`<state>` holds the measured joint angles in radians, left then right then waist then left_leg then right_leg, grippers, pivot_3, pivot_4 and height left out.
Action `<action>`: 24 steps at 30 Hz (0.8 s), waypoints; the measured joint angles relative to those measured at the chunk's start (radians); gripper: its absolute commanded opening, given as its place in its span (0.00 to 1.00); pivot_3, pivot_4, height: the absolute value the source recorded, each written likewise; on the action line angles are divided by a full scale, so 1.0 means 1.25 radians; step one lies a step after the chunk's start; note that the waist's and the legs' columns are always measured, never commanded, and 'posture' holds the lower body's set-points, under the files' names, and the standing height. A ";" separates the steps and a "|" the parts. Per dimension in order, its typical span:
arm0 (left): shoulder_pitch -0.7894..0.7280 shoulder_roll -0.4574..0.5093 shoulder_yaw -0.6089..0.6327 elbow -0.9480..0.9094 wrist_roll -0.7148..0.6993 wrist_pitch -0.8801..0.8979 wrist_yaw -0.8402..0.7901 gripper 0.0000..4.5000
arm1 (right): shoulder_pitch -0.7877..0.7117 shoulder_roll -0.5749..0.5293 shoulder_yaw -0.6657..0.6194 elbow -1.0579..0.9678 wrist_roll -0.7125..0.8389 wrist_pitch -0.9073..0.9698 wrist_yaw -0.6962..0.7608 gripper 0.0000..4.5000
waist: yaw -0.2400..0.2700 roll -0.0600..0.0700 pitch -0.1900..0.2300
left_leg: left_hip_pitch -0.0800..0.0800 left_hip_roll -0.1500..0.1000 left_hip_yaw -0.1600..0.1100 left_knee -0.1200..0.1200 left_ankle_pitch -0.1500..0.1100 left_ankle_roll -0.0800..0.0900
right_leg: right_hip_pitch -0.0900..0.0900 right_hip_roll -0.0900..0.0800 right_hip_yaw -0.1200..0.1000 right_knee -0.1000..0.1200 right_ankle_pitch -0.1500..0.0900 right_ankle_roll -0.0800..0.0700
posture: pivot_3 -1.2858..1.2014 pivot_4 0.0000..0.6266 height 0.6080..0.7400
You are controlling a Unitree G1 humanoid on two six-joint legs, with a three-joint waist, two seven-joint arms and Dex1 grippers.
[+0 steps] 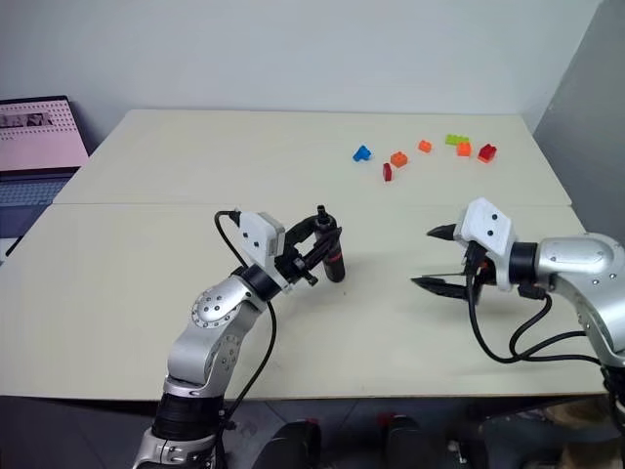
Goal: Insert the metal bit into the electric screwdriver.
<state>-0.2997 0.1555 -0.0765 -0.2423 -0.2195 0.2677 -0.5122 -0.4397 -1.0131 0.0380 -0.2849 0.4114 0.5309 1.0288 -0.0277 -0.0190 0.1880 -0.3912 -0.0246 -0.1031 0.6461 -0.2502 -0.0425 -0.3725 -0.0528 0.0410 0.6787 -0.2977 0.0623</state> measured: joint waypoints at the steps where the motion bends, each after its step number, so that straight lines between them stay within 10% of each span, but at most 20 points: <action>1: 0.002 0.001 -0.005 -0.001 0.000 -0.007 0.001 0.37 | -0.029 -0.019 0.033 0.055 -0.049 -0.032 0.026 1.00 | 0.000 0.000 0.000 | 0.000 0.000 0.000 0.000 0.000 0.000 | 0.000 0.000 0.000 0.000 0.000 0.000 | 0.52 0.24 1.00; 18: -0.006 -0.006 -0.045 0.032 0.023 -0.073 0.022 0.37 | -0.509 0.205 0.427 0.902 -0.523 -0.405 0.327 1.00 | 0.001 0.001 0.000 | 0.000 -0.001 0.000 -0.001 0.001 -0.002 | -0.001 -0.001 0.001 -0.001 0.000 0.000 | 0.52 0.24 1.00; 24: -0.004 -0.004 -0.048 0.034 0.026 -0.081 0.035 0.37 | -0.549 0.246 0.428 1.019 -0.572 -0.455 0.327 0.75 | -0.001 0.001 0.000 | 0.000 -0.001 -0.001 -0.001 0.001 -0.002 | -0.001 -0.001 0.001 -0.001 0.000 0.000 | 0.52 0.24 1.00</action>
<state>-0.3048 0.1504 -0.1366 -0.1993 -0.1867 0.1670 -0.4689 -1.1258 -0.7060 0.5728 0.9893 -0.3041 -0.0379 1.4370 -0.0291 -0.0182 0.1877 -0.3909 -0.0253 -0.1043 0.6454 -0.2487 -0.0455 -0.3733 -0.0544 0.0423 0.6778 -0.2976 0.0620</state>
